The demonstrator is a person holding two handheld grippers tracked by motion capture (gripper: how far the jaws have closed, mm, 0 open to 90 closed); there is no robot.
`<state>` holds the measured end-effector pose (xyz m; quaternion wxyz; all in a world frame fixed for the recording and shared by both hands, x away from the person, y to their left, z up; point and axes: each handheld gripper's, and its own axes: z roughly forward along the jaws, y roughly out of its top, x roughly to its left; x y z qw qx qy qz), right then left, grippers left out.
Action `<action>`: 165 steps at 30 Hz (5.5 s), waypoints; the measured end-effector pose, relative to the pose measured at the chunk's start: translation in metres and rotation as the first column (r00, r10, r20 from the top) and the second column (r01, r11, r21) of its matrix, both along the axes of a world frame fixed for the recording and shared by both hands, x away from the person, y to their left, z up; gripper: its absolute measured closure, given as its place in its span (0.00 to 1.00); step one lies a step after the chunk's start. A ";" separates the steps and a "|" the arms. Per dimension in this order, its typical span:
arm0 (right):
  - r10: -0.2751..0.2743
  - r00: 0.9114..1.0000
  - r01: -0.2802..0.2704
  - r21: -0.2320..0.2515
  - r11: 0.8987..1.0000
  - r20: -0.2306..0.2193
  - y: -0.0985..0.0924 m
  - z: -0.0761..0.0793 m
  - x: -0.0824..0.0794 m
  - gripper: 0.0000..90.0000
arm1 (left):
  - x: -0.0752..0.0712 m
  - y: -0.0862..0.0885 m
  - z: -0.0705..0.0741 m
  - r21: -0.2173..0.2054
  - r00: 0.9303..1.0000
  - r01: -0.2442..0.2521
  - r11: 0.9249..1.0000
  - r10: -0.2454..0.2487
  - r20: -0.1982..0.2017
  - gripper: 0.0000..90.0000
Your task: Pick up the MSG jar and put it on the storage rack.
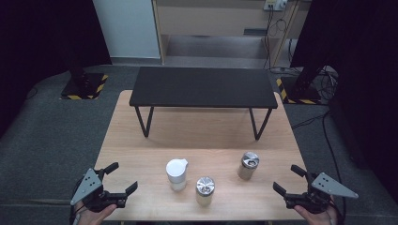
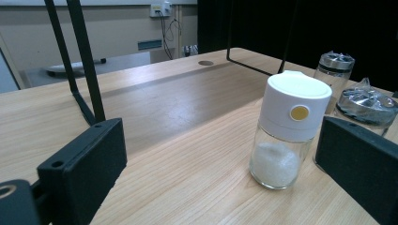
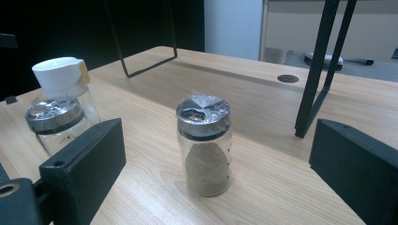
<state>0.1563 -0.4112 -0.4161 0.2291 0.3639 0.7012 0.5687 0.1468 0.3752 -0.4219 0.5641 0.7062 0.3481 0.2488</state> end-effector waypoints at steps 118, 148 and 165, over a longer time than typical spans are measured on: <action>0.004 1.000 -0.004 -0.014 1.000 0.011 0.002 0.000 0.000 0.05 | 0.089 -0.100 0.017 0.078 0.959 0.264 0.961 -0.254 -0.124 0.04; 0.003 1.000 -0.003 -0.012 1.000 0.015 0.002 0.000 -0.001 0.06 | 0.090 -0.110 -0.001 0.106 0.966 0.248 0.963 -0.237 -0.108 0.33; 0.007 1.000 -0.007 -0.013 1.000 0.019 0.001 0.000 -0.001 0.06 | 0.090 -0.106 0.009 0.114 0.962 0.261 0.959 -0.249 -0.114 0.33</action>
